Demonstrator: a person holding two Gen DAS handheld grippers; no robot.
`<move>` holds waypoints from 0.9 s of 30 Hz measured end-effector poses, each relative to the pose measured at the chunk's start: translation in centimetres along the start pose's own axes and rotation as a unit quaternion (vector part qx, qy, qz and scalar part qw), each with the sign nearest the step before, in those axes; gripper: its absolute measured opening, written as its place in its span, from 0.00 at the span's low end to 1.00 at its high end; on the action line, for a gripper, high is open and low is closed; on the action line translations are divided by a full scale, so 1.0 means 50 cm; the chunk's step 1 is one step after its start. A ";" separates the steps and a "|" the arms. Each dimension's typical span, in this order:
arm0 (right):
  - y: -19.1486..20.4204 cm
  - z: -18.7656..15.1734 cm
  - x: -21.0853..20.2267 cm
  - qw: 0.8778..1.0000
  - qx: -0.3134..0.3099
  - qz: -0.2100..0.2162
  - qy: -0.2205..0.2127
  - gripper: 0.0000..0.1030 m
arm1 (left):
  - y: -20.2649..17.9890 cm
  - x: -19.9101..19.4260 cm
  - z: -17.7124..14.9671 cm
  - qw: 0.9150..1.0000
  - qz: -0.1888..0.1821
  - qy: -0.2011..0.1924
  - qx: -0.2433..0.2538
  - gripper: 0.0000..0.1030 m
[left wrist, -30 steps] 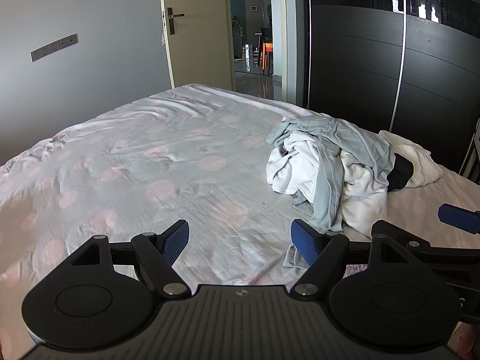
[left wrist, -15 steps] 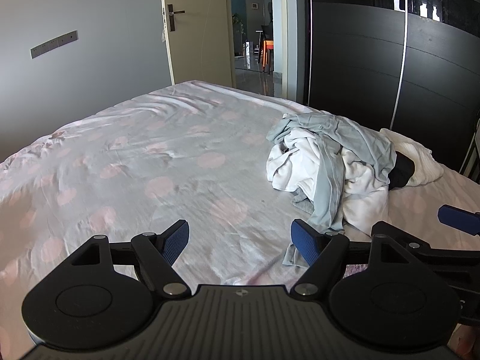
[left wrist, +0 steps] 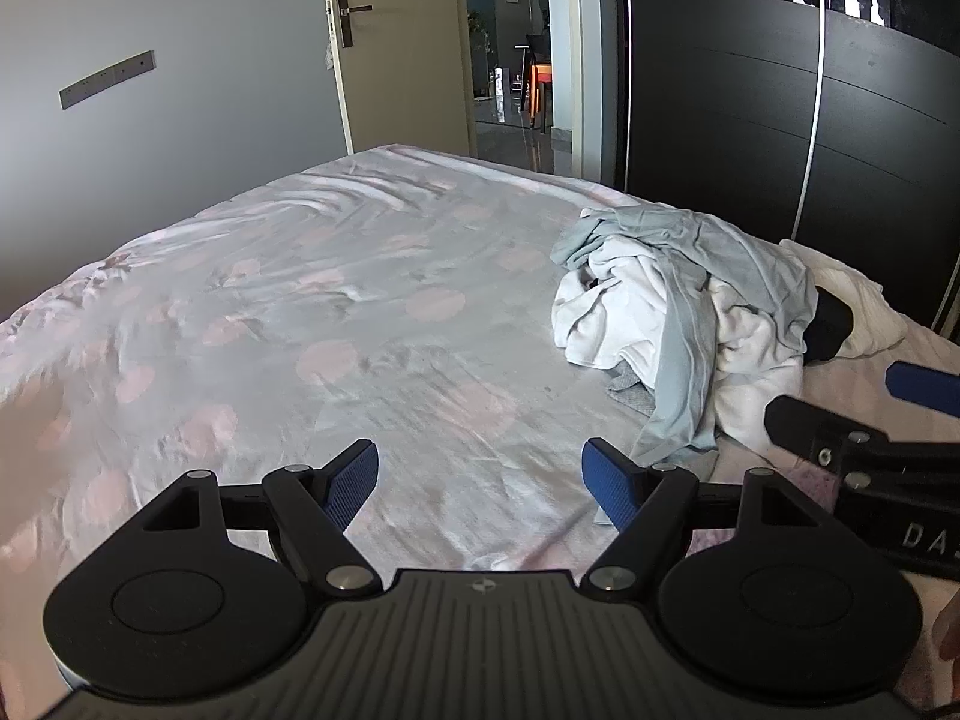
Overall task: Fold clothes
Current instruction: 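Reach the right gripper into the heap and grasp the grey-blue garment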
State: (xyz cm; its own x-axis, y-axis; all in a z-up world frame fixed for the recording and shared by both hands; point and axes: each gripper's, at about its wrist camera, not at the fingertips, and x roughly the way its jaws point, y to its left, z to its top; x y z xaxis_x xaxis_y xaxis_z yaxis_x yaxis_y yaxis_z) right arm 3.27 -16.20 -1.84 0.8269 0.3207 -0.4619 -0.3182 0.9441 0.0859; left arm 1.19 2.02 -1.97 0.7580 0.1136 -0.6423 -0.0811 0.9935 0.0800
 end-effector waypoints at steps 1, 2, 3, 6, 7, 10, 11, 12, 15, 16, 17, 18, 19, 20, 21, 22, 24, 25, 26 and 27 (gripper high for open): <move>-0.002 0.007 0.009 1.000 -0.003 0.000 0.002 0.94 | 0.004 0.007 0.001 1.000 0.002 0.002 0.001 0.72; -0.005 0.014 0.018 1.000 -0.006 -0.001 0.002 0.94 | 0.009 0.013 0.003 1.000 0.003 0.005 0.002 0.72; -0.008 0.021 0.028 1.000 -0.009 -0.001 0.001 0.94 | 0.014 0.021 0.005 1.000 0.004 0.008 0.002 0.72; -0.023 0.044 0.063 1.000 -0.014 0.000 0.001 0.94 | 0.030 0.046 0.011 1.000 0.005 0.015 0.001 0.72; -0.029 0.052 0.075 1.000 -0.016 0.001 0.002 0.94 | 0.035 0.055 0.014 1.000 0.005 0.018 0.002 0.72; -0.048 0.082 0.123 0.999 -0.034 -0.007 0.001 0.94 | 0.052 0.085 0.021 1.000 0.007 0.026 0.000 0.72; -0.054 0.090 0.143 0.999 -0.042 -0.011 0.002 0.93 | 0.058 0.096 0.024 1.000 0.008 0.029 -0.001 0.72; -0.061 0.096 0.166 0.999 -0.044 -0.014 0.007 0.92 | 0.064 0.108 0.027 0.999 0.010 0.033 -0.002 0.72; -0.079 0.113 0.236 0.998 -0.052 -0.025 0.022 0.75 | 0.081 0.142 0.035 0.999 0.016 0.044 -0.006 0.72; -0.085 0.119 0.260 0.998 -0.055 -0.029 0.027 0.69 | 0.087 0.154 0.037 0.999 0.018 0.047 -0.007 0.72; -0.091 0.125 0.283 0.997 -0.057 -0.032 0.032 0.67 | 0.092 0.165 0.039 0.998 0.021 0.051 -0.009 0.72; -0.097 0.131 0.307 0.997 -0.060 -0.036 0.037 0.66 | 0.098 0.176 0.041 0.998 0.023 0.055 -0.010 0.72; -0.103 0.136 0.330 0.996 -0.063 -0.039 0.041 0.63 | 0.103 0.186 0.042 0.998 0.024 0.060 -0.013 0.72; -0.110 0.142 0.353 0.996 -0.065 -0.043 0.046 0.59 | 0.109 0.197 0.042 0.998 0.024 0.065 -0.015 0.72; -0.116 0.148 0.377 0.995 -0.068 -0.047 0.051 0.58 | 0.115 0.208 0.043 0.997 0.025 0.070 -0.017 0.72; -0.122 0.154 0.400 0.995 -0.070 -0.050 0.056 0.57 | 0.120 0.218 0.044 0.997 0.026 0.074 -0.019 0.72; -0.134 0.165 0.447 0.993 -0.076 -0.057 0.066 0.57 | 0.131 0.239 0.045 0.996 0.027 0.084 -0.023 0.72; -0.140 0.171 0.470 0.993 -0.078 -0.061 0.071 0.57 | 0.135 0.248 0.044 0.995 0.028 0.090 -0.026 0.72; -0.145 0.174 0.492 0.992 -0.080 -0.064 0.076 0.56 | 0.140 0.256 0.043 0.995 0.028 0.095 -0.029 0.72; -0.147 0.173 0.508 0.991 -0.079 -0.069 0.081 0.54 | 0.144 0.263 0.041 0.994 0.028 0.100 -0.031 0.72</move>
State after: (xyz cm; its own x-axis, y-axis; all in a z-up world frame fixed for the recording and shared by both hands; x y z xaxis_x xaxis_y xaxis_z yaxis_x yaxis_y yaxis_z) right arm 30.63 -14.31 -6.56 0.7861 0.1616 -0.5967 -0.2875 0.9501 -0.1215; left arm 11.92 10.68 -8.28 0.6083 0.1627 -0.7768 -0.1651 0.9833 0.0767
